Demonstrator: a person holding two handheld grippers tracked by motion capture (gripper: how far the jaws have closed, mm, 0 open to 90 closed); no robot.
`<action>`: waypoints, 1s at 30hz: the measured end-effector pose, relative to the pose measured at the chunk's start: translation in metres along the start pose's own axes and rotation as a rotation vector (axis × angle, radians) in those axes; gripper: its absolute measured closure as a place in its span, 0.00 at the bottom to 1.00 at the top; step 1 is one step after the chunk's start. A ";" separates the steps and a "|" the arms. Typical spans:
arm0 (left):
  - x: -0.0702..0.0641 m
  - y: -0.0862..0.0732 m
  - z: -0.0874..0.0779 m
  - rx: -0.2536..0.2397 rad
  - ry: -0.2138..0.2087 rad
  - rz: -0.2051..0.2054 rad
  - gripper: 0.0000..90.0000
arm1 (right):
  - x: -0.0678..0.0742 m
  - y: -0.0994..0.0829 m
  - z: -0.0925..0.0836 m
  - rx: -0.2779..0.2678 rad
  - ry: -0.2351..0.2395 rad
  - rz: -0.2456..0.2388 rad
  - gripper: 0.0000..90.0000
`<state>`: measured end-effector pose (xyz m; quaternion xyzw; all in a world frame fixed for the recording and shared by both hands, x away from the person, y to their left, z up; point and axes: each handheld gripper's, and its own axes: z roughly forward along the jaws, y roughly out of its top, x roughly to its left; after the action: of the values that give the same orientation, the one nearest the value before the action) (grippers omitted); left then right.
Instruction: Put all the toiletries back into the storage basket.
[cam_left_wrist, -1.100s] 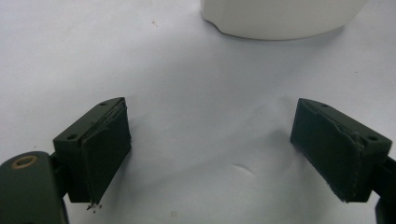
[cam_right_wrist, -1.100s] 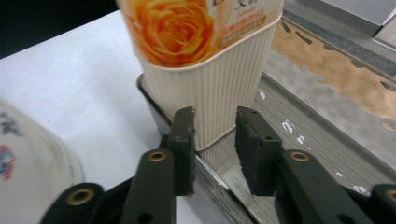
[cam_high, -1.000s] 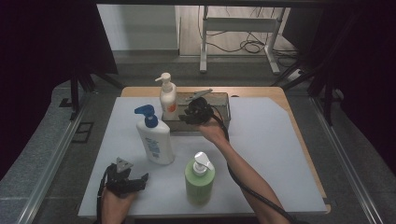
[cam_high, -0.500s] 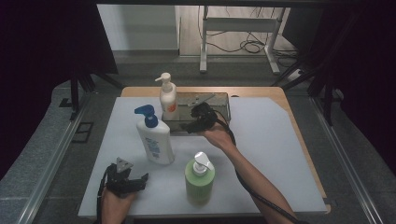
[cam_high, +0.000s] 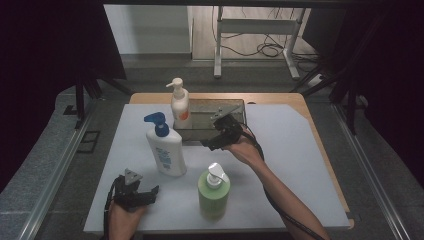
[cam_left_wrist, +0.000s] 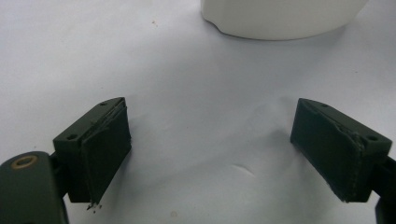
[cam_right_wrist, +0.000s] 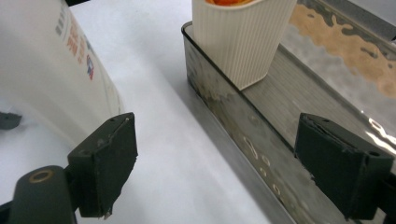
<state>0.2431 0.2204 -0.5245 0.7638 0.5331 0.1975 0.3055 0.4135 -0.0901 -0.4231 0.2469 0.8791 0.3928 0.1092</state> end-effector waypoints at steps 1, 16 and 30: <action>0.000 0.000 0.000 0.000 -0.001 0.000 0.13 | 0.000 -0.002 -0.002 0.003 0.004 0.004 0.13; 0.000 0.000 0.000 -0.001 -0.001 0.002 0.13 | -0.001 -0.032 -0.027 -0.012 0.005 -0.005 0.04; 0.000 0.000 0.000 -0.001 -0.001 0.002 0.13 | 0.003 -0.062 -0.049 -0.023 0.027 -0.009 0.00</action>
<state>0.2425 0.2205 -0.5245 0.7642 0.5323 0.1978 0.3059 0.3710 -0.1548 -0.4364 0.2365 0.8770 0.4056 0.1019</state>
